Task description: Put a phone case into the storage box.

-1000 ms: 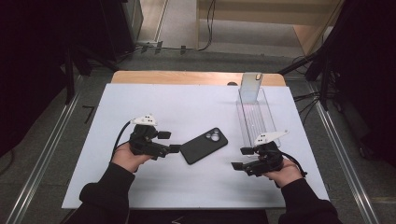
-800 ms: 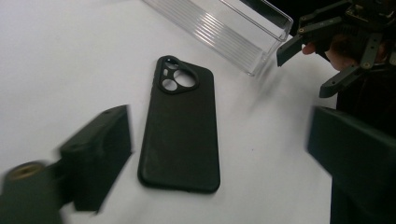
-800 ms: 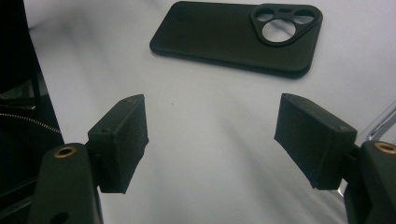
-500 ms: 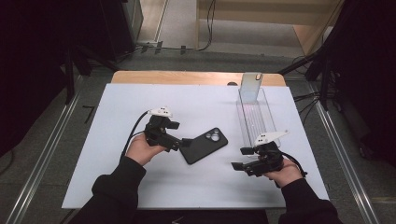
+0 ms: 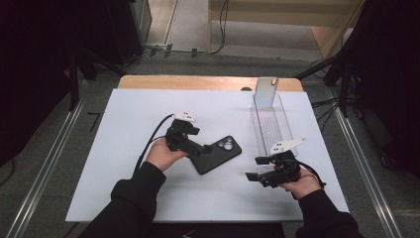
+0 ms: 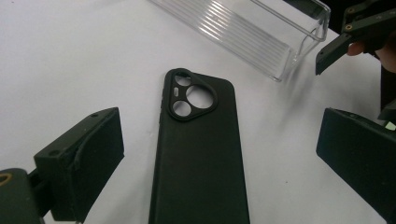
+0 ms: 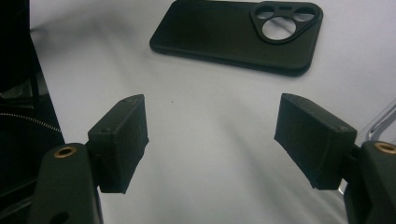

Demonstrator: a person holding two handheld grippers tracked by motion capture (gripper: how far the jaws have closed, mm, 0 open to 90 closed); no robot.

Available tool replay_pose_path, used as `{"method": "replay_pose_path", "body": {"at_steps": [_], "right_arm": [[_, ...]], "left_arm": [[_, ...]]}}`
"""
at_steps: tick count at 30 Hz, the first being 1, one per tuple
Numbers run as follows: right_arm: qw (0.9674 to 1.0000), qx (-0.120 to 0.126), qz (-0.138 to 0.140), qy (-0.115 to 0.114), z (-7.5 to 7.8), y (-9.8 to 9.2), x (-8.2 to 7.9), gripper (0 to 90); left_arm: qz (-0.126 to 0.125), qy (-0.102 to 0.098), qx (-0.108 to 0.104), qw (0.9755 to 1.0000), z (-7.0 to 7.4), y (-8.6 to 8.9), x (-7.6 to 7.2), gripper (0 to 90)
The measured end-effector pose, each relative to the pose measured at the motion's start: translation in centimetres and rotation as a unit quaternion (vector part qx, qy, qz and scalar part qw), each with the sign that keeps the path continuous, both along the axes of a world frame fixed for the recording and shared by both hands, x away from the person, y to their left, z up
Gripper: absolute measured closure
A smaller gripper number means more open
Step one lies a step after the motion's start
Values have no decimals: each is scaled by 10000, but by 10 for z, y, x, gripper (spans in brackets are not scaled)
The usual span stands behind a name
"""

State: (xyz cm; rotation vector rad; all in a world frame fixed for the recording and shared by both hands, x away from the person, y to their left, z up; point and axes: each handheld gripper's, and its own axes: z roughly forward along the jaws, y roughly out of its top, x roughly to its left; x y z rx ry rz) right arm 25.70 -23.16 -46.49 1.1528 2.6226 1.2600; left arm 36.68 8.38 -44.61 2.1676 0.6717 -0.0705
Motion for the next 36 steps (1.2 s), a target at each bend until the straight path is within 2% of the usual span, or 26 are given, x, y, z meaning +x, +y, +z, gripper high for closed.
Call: {"method": "replay_pose_path", "body": {"at_steps": [6,10,12,21,25,28,36], "right_arm": [[10000,-15,8,3,0,0,1,237],[10000,-17,0,9,0,-1,0,237],[10000,-20,2,5,0,-1,0,237],[10000,-13,-1,-3,0,-1,1,237],[10000,-15,9,-5,0,-1,0,237],[10000,-17,9,-8,0,-1,0,237],[10000,-18,8,-20,0,-2,0,237]], "left_arm": [[-17,26,48,10000,-8,-11,3,22],[-19,63,269,9996,-14,-13,4,23],[-38,136,337,9993,-16,-13,4,66],[-46,78,579,9983,-25,-22,1,65],[-77,57,622,9980,-29,-25,0,65],[-109,110,755,9970,-32,-27,-1,65],[-147,-24,1130,9935,-39,-32,-3,65]]}}
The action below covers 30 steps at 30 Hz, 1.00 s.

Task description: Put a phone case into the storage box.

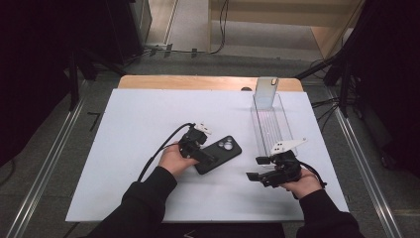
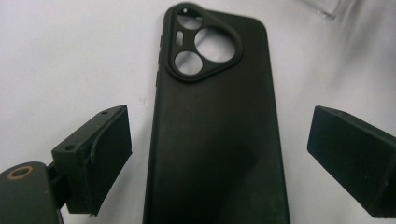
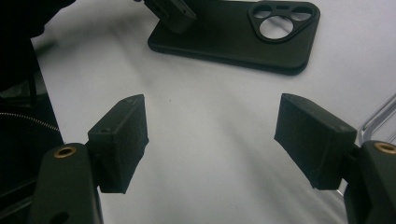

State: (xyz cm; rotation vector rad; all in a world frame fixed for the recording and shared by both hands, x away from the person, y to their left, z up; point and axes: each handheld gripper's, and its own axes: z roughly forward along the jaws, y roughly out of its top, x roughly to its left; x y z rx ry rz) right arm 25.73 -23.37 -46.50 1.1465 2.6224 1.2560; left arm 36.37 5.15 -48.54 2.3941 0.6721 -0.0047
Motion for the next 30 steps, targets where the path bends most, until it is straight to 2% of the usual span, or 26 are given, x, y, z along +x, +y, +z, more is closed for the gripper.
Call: {"method": "replay_pose_path", "body": {"at_steps": [7,13,16,19,21,25,30], "right_arm": [[10000,-21,3,3,0,0,0,237],[10000,-33,1,3,0,1,0,237],[10000,-38,4,6,0,1,0,237],[10000,-41,7,12,0,1,0,237],[10000,-52,9,8,-1,1,0,237],[10000,-95,1,25,-1,1,0,237],[9999,-110,18,16,-1,2,0,237]], "left_arm": [[-56,-68,278,9996,-6,-5,-2,65],[-70,-139,421,9990,-11,-10,-4,65],[-97,-250,541,9982,-12,-13,-6,66],[-95,-304,575,9978,-12,-14,-8,64],[-124,-377,609,9974,-13,-15,-9,61],[-230,-600,863,9942,-14,-19,-13,57],[-201,-620,915,9937,-14,-20,-14,54]]}}
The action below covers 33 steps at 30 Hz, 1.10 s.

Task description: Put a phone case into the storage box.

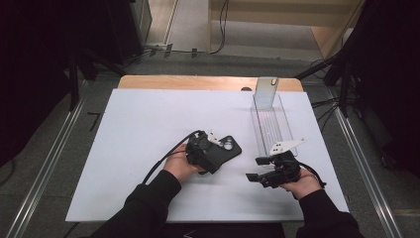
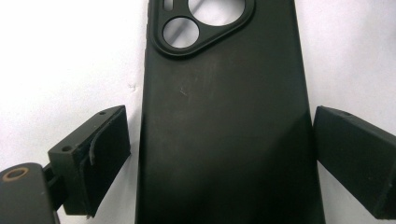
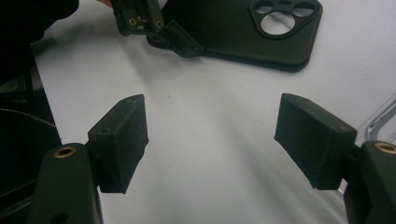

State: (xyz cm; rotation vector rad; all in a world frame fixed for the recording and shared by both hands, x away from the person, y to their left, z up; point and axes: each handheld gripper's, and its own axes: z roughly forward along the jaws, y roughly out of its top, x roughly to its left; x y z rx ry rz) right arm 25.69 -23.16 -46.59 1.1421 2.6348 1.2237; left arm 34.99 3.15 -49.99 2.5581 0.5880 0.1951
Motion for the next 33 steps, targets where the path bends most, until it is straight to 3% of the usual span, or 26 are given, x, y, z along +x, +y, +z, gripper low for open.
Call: {"method": "replay_pose_path", "body": {"at_steps": [7,23,33], "right_arm": [[10000,-25,0,-1,0,0,0,237],[10000,-43,8,7,-1,0,0,237],[10000,-16,26,-22,-1,0,0,237]], "left_arm": [[0,6,-5,10000,2,0,-3,125],[82,81,-5,9999,4,0,-1,160],[195,287,-292,9990,12,6,3,163]]}}
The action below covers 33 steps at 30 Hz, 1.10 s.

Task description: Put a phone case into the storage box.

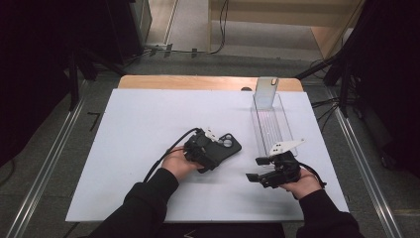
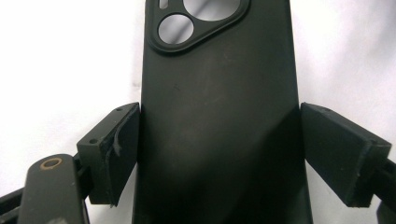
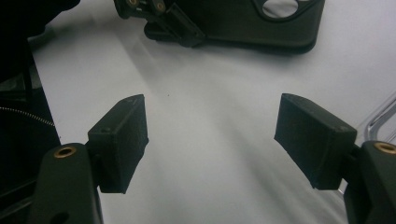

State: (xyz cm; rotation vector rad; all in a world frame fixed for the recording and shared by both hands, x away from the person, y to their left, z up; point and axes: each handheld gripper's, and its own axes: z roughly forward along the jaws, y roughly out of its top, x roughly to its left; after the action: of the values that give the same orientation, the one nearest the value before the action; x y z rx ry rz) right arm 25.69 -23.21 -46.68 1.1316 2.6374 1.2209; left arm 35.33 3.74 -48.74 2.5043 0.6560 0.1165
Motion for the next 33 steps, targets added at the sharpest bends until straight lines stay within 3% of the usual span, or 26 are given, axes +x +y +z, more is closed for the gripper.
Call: {"method": "replay_pose_path", "body": {"at_steps": [8,12,15,26,33], "right_arm": [[10000,75,13,-31,1,0,0,234],[9992,260,61,-297,4,2,-3,230],[9993,261,-3,-284,5,2,-2,225],[9986,376,-161,-348,9,5,-2,215],[9966,460,-194,-652,18,11,-4,215]], "left_arm": [[133,26,-356,9993,22,13,2,161],[216,2,-504,9985,33,20,0,161],[265,-19,-603,9978,40,26,-1,160],[478,-70,-830,9954,51,45,-12,160],[734,-258,-989,9920,52,53,-22,159]]}}
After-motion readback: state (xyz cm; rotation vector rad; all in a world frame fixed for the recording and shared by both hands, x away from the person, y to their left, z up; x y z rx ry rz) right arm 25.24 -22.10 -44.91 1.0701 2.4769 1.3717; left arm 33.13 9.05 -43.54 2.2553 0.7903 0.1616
